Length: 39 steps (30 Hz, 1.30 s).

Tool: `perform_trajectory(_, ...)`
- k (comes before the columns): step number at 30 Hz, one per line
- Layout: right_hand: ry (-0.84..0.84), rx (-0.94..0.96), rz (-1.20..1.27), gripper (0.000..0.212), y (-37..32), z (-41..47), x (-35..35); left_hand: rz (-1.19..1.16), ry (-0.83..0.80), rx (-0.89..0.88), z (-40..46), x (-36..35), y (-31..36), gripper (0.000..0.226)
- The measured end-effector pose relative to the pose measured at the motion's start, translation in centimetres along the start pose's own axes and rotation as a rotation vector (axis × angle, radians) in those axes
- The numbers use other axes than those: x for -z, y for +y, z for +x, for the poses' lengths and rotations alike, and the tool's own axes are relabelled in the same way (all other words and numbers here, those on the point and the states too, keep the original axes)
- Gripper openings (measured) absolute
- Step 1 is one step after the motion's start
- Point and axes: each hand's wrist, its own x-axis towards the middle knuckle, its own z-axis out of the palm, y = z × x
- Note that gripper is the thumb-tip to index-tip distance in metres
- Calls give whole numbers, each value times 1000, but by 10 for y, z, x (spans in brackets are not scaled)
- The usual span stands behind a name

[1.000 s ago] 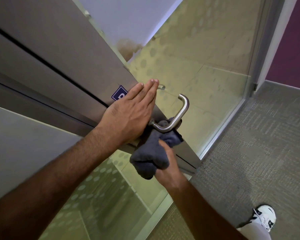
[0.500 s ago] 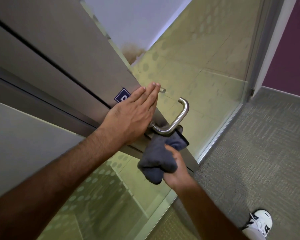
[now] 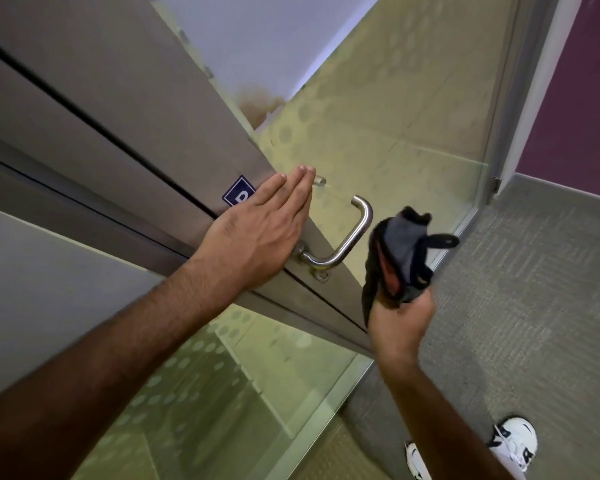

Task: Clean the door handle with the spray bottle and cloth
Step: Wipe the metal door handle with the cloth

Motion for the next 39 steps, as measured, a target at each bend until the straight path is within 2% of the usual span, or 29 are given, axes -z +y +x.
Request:
perform_trajectory(2, -191, 564, -323, 24, -7, 11, -7, -11, 5, 3, 1, -1, -1, 63)
perform_trajectory(3, -273, 750, -468, 28, -10, 19, -13, -43, 11, 23, 0, 0, -2, 63)
perform_trajectory(5, -479, 971, -697, 42, -15, 30, -27, -35, 9, 38, 1, 0, 0, 63)
perform_trajectory(7, -747, 1058, -871, 40, -19, 37, -34, -12, 15, 19, 1, 2, 1, 65)
perform_trajectory(9, -944, 1090, -930, 33, -21, 44, -32, 27, 13, -6, 1, 4, 0, 66)
perform_trajectory(11, -1084, 1136, -957, 31, -28, 54, -31, 24, 17, -7, 0, 3, -1, 66)
perform_trajectory(13, -1151, 1137, -1001, 37, -35, 72, -32, 21, 16, 7, 0, 3, 0, 65)
perform_trajectory(16, -992, 949, -1052, 56, -47, 117, -35, 12, 24, 23, 1, 1, -1, 63)
perform_trajectory(17, -941, 863, -1032, 59, -50, 133, -36, 17, 13, 23, 0, 0, 0, 63)
perform_trajectory(19, -944, 748, -950, 56, -52, 151, -39, 33, 9, 22, 0, -2, 1, 64)
perform_trajectory(21, -962, 616, -735, 42, -44, 156, -42, 27, 33, 34, 1, -3, 0, 62)
perform_trajectory(23, -884, 290, -428, 22, -39, 148, -42, 25, 35, 48, 1, -4, 0, 61)
perform_trajectory(25, -735, -13, -201, 10, -29, 138, -42, 27, 19, 55, 1, -4, 1, 62)
perform_trajectory(26, -640, -131, -110, 7, -22, 133, -43, 22, 14, 54, 2, -4, 1, 62)
perform_trajectory(29, -486, -465, 164, 27, -1, 107, -43, 9, -2, 45, 3, 0, 2, 63)
perform_trajectory(32, -363, -599, 281, 25, 12, 64, -43, 0, 9, 23, 3, 0, 0, 63)
perform_trajectory(36, -38, -715, 289, 26, 20, 20, -43, -42, -35, 23, 5, 5, 0, 69)
perform_trajectory(37, -17, -802, 279, 27, 23, 5, -43, -56, -27, 35, 4, 6, 0, 70)
perform_trajectory(39, -78, -948, 277, 22, 20, -25, -50, -57, 1, 29, 3, 6, 2, 69)
